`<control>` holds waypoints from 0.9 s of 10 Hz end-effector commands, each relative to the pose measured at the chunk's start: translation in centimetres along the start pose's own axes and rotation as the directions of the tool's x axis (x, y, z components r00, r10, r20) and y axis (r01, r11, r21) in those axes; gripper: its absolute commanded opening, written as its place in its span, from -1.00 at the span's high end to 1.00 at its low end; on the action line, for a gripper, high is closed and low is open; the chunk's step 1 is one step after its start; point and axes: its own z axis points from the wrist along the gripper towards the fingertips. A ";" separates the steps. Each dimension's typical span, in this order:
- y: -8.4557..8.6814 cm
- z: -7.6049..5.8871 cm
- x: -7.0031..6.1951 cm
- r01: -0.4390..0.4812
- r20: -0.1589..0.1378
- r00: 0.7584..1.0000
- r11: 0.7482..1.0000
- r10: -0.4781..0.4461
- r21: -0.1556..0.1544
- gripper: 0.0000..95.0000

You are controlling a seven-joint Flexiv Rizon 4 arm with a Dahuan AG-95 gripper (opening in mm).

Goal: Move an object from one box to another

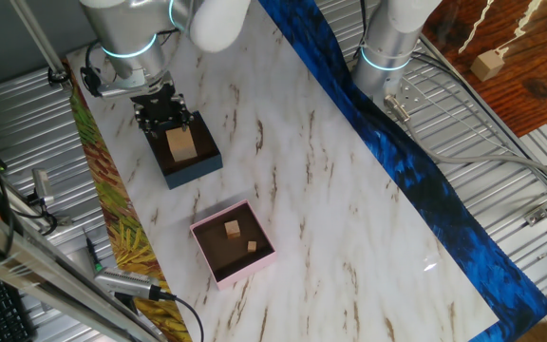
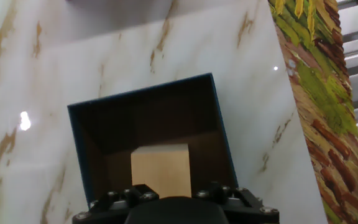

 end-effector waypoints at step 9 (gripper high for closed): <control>0.7 1.9 -0.2 0.005 -0.012 1.000 1.000 -0.005 0.014 -0.60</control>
